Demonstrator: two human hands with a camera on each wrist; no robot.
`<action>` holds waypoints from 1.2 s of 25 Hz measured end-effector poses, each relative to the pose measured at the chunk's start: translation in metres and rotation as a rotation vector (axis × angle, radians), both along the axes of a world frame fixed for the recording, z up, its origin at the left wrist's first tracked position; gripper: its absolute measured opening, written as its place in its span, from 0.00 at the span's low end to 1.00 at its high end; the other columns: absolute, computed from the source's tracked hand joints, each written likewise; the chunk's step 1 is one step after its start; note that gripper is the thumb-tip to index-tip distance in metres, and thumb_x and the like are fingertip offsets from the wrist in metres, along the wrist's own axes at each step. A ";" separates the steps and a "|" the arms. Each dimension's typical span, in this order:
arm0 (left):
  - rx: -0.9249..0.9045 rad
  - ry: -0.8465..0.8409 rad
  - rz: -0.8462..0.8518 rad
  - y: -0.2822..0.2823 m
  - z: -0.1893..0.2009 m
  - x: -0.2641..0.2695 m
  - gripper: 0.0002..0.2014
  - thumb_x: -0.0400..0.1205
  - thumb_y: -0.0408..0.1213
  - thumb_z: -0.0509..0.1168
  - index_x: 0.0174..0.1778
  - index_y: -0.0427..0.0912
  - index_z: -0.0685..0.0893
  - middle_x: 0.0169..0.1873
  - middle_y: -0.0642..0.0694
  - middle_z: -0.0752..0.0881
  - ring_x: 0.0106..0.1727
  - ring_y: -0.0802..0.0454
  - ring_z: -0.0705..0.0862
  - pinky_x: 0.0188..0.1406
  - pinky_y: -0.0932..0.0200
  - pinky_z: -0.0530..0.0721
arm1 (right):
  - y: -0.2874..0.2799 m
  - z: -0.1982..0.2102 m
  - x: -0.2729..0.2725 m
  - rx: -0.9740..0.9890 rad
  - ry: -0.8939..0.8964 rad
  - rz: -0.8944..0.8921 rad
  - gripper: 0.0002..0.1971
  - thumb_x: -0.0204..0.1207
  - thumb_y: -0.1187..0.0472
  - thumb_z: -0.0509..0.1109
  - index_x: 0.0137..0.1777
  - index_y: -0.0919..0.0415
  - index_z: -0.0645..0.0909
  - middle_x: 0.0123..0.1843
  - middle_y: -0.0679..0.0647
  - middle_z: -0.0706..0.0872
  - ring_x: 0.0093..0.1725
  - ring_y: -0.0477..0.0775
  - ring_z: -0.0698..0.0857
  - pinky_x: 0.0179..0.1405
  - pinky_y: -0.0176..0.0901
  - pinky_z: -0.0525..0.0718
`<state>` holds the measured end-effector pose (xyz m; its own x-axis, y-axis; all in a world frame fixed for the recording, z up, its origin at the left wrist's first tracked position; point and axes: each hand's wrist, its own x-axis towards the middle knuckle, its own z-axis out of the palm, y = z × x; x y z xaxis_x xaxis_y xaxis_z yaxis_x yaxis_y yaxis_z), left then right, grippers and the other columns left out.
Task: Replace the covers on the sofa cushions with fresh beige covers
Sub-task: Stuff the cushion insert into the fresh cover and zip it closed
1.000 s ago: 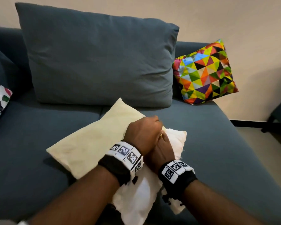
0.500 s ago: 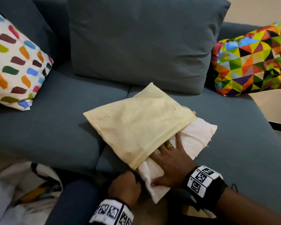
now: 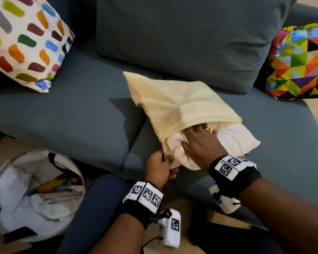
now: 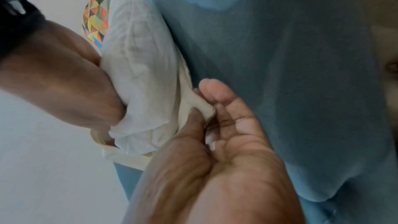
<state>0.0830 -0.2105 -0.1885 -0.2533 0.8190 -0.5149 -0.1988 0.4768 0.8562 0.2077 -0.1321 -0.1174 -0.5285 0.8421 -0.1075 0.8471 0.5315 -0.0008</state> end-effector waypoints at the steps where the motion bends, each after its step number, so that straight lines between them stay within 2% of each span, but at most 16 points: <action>1: 0.009 0.032 0.000 0.001 0.002 -0.005 0.07 0.88 0.32 0.61 0.54 0.39 0.84 0.44 0.38 0.90 0.36 0.46 0.91 0.34 0.50 0.91 | 0.004 0.002 -0.006 -0.005 0.036 -0.026 0.25 0.77 0.45 0.50 0.72 0.53 0.64 0.73 0.62 0.72 0.69 0.70 0.77 0.64 0.80 0.73; 4: 0.048 0.220 -0.073 -0.001 0.008 -0.016 0.06 0.86 0.33 0.63 0.46 0.40 0.85 0.40 0.41 0.90 0.32 0.50 0.92 0.34 0.48 0.92 | 0.012 0.001 -0.025 0.067 -0.099 -0.075 0.23 0.82 0.48 0.56 0.76 0.53 0.63 0.75 0.63 0.71 0.73 0.71 0.74 0.66 0.84 0.69; 6: 0.062 0.361 -0.154 -0.009 0.012 -0.016 0.07 0.86 0.35 0.63 0.44 0.42 0.84 0.37 0.45 0.91 0.31 0.54 0.91 0.36 0.46 0.92 | 0.022 -0.004 -0.044 0.068 -0.215 -0.072 0.26 0.83 0.48 0.55 0.80 0.53 0.61 0.80 0.62 0.65 0.79 0.70 0.67 0.67 0.90 0.61; 8: 0.103 0.452 -0.243 -0.016 0.017 -0.014 0.05 0.84 0.36 0.63 0.46 0.44 0.84 0.36 0.48 0.91 0.30 0.56 0.91 0.39 0.45 0.91 | 0.041 -0.005 -0.063 0.012 -0.223 -0.091 0.32 0.83 0.45 0.55 0.85 0.52 0.56 0.86 0.60 0.56 0.84 0.68 0.58 0.68 0.94 0.53; 11: 0.160 0.462 -0.338 -0.025 0.028 -0.018 0.04 0.85 0.38 0.63 0.49 0.46 0.84 0.38 0.50 0.91 0.31 0.59 0.90 0.41 0.47 0.91 | 0.077 0.006 -0.073 -0.147 -0.290 -0.203 0.40 0.83 0.38 0.58 0.89 0.49 0.45 0.90 0.55 0.45 0.88 0.64 0.45 0.75 0.89 0.47; 13: 0.140 0.491 -0.376 -0.026 0.029 -0.030 0.05 0.85 0.40 0.63 0.49 0.48 0.84 0.37 0.51 0.91 0.30 0.61 0.90 0.42 0.50 0.90 | 0.084 0.012 -0.071 -0.211 -0.365 -0.170 0.42 0.80 0.31 0.53 0.89 0.48 0.42 0.90 0.55 0.43 0.88 0.65 0.44 0.78 0.84 0.47; 16: 0.026 0.542 -0.428 -0.026 0.023 -0.042 0.05 0.84 0.41 0.63 0.50 0.50 0.84 0.38 0.53 0.91 0.36 0.59 0.90 0.45 0.52 0.89 | 0.069 0.016 -0.044 -0.189 -0.312 0.068 0.45 0.73 0.23 0.47 0.87 0.44 0.50 0.89 0.53 0.53 0.87 0.63 0.54 0.80 0.78 0.55; 17: -0.003 0.591 -0.450 -0.026 0.021 -0.042 0.05 0.84 0.41 0.63 0.50 0.49 0.84 0.40 0.53 0.90 0.41 0.56 0.89 0.48 0.51 0.89 | 0.064 0.016 -0.025 -0.152 -0.240 0.127 0.47 0.71 0.21 0.49 0.87 0.44 0.51 0.89 0.51 0.56 0.87 0.60 0.55 0.81 0.75 0.54; 18: -0.021 0.646 -0.467 -0.025 0.020 -0.040 0.05 0.83 0.42 0.63 0.51 0.49 0.83 0.44 0.52 0.89 0.46 0.53 0.88 0.50 0.49 0.87 | 0.059 0.017 -0.004 -0.124 -0.193 0.193 0.50 0.69 0.19 0.53 0.87 0.43 0.47 0.90 0.50 0.52 0.88 0.58 0.51 0.83 0.74 0.50; 20: -0.028 0.757 -0.414 -0.026 0.030 -0.033 0.08 0.82 0.46 0.65 0.53 0.48 0.78 0.49 0.50 0.85 0.51 0.49 0.85 0.50 0.50 0.84 | 0.053 0.014 0.042 -0.047 -0.219 0.253 0.61 0.64 0.21 0.66 0.87 0.42 0.32 0.89 0.48 0.35 0.88 0.57 0.37 0.83 0.73 0.41; 21: -0.007 0.828 -0.334 -0.027 0.038 -0.031 0.12 0.81 0.48 0.67 0.53 0.49 0.73 0.49 0.51 0.83 0.51 0.49 0.83 0.48 0.51 0.81 | 0.056 0.006 0.060 -0.002 -0.246 0.212 0.64 0.64 0.27 0.72 0.85 0.41 0.27 0.88 0.47 0.31 0.87 0.58 0.35 0.82 0.76 0.43; 23: 0.133 0.989 -0.211 -0.025 0.057 -0.020 0.16 0.80 0.49 0.70 0.50 0.51 0.68 0.47 0.54 0.79 0.50 0.50 0.81 0.44 0.54 0.77 | 0.061 -0.002 0.087 0.063 -0.202 -0.002 0.65 0.67 0.37 0.77 0.84 0.42 0.25 0.89 0.46 0.32 0.88 0.63 0.39 0.77 0.83 0.58; 25: 0.337 1.031 -0.259 -0.016 0.070 -0.002 0.12 0.81 0.47 0.69 0.46 0.51 0.71 0.45 0.55 0.78 0.48 0.51 0.81 0.43 0.55 0.76 | 0.074 -0.007 0.098 0.002 -0.045 -0.299 0.65 0.66 0.37 0.77 0.84 0.45 0.27 0.89 0.46 0.33 0.88 0.70 0.45 0.72 0.81 0.69; 26: 0.440 1.045 -0.321 -0.009 0.074 0.010 0.09 0.80 0.45 0.69 0.46 0.51 0.74 0.46 0.53 0.79 0.48 0.51 0.81 0.44 0.54 0.77 | 0.080 -0.008 0.102 -0.054 0.042 -0.430 0.64 0.65 0.35 0.77 0.85 0.46 0.30 0.89 0.49 0.36 0.86 0.73 0.53 0.71 0.78 0.72; 28: 0.603 1.148 -0.482 0.012 0.082 0.036 0.08 0.80 0.44 0.68 0.50 0.48 0.78 0.50 0.49 0.80 0.51 0.49 0.80 0.50 0.51 0.80 | 0.081 -0.009 0.105 -0.106 0.156 -0.556 0.56 0.66 0.35 0.76 0.84 0.51 0.44 0.87 0.62 0.56 0.75 0.76 0.74 0.64 0.71 0.80; 30: 0.727 1.314 -0.621 0.041 0.088 0.056 0.12 0.79 0.42 0.69 0.56 0.47 0.80 0.54 0.47 0.80 0.54 0.46 0.79 0.52 0.49 0.82 | 0.073 -0.009 0.099 -0.001 0.199 -0.516 0.41 0.74 0.40 0.70 0.79 0.56 0.55 0.73 0.66 0.76 0.60 0.75 0.84 0.52 0.62 0.83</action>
<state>0.1390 -0.1699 -0.1001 0.2622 0.9180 0.2976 0.8698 -0.3584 0.3392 0.3064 -0.0589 -0.1260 -0.0572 0.9971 -0.0492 0.9811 0.0471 -0.1876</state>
